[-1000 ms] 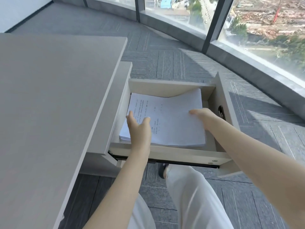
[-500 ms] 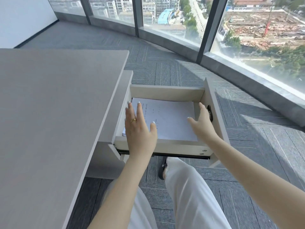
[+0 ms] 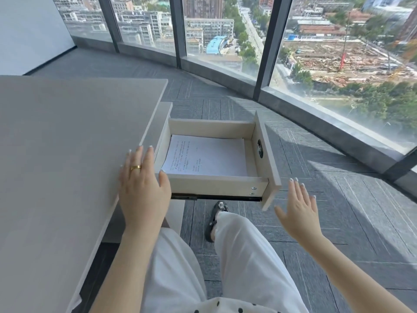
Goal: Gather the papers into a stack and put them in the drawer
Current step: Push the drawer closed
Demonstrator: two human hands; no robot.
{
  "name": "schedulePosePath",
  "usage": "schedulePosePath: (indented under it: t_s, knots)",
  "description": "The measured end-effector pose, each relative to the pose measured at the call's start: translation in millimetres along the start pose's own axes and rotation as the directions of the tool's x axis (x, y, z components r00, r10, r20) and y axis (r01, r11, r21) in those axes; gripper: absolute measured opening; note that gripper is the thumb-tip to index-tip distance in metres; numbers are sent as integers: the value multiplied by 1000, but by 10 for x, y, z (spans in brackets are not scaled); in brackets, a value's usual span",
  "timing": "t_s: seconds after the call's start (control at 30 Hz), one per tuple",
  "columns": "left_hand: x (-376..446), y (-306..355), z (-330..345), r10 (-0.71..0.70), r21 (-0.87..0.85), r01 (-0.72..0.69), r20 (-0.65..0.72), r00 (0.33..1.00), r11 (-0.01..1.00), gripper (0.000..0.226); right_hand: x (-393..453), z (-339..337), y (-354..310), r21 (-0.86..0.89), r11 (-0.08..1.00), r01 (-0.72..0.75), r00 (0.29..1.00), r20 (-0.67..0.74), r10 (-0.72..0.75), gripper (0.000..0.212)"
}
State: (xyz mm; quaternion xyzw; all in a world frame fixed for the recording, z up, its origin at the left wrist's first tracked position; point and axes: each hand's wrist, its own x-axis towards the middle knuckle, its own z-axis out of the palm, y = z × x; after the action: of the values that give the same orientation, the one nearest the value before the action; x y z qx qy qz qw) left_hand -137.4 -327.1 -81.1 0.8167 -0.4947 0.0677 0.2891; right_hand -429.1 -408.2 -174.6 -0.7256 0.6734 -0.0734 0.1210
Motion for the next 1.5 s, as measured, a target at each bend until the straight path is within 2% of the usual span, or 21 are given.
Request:
schedulePosePath:
  t_s: [0.13,0.2,0.47,0.63,0.97,1.3,1.4,1.5]
  knots:
    - [-7,-41,-52,-125,146,111,92,988,983,61,-102,59,-37,5,998,60,997,48,-60,78]
    - [-17,-50,-36,-146,199,119,127,981,973,64,-119,83,-75,32,998,61,996,61,-63,79]
    - [-3,-135,-65,-91,233,55,147,985,971,58,-148,29,-133,59,993,103,989,99,-109,79]
    - [-66,-147,-59,-44,287,-8,175,984,958,55,-186,51,-335,196,974,114,976,162,-147,81]
    - [-59,-133,-111,-53,240,2,208,977,971,62,-188,177,-663,199,939,280,929,189,-317,84]
    - [24,-106,-400,-173,75,156,334,927,985,59,-111,306,-1055,157,890,429,851,260,-456,73]
    - [-35,-158,-440,-178,127,142,341,923,982,57,-85,341,-1173,160,876,455,831,277,-482,74]
    - [-152,-290,-487,-243,227,179,301,922,957,57,-50,400,-1314,170,854,492,805,286,-520,76]
